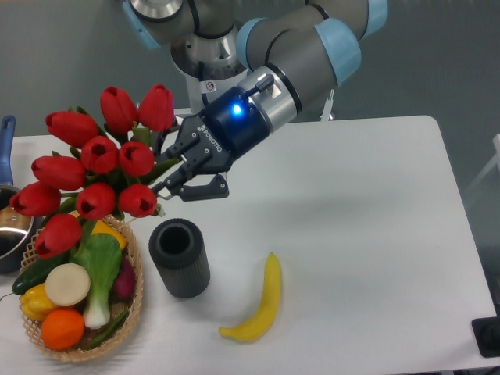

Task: Insert the flowers into the vase
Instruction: 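Swing the tulips over the vase and align stems above its opening, then lower the tulip stems down into the black vase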

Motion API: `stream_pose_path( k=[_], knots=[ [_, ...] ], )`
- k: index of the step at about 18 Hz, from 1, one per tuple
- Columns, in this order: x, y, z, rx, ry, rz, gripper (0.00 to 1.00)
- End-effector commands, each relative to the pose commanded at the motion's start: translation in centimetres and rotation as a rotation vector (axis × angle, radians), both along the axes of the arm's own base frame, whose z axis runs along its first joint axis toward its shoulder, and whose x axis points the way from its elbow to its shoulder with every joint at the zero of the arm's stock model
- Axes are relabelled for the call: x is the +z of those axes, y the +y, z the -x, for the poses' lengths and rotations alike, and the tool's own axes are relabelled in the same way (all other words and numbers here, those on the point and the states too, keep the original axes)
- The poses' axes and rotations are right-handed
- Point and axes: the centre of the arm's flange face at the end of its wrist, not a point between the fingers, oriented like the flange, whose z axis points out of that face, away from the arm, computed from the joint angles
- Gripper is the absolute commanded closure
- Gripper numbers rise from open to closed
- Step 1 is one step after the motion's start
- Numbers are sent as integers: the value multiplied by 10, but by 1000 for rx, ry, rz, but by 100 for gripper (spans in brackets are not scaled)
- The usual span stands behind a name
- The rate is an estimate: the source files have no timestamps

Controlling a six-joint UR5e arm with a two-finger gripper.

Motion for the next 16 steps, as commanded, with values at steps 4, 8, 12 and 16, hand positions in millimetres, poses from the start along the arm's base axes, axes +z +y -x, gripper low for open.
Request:
stream_pose_path(
  k=[4, 8, 12, 16],
  knots=[
    [-1, -5, 8, 10, 24, -15, 75],
    [-22, -15, 13, 16, 75, -40, 75],
    [-35, -20, 9, 13, 87, -45, 75],
    [-45, -20, 4, -1, 122, -64, 75]
  ],
)
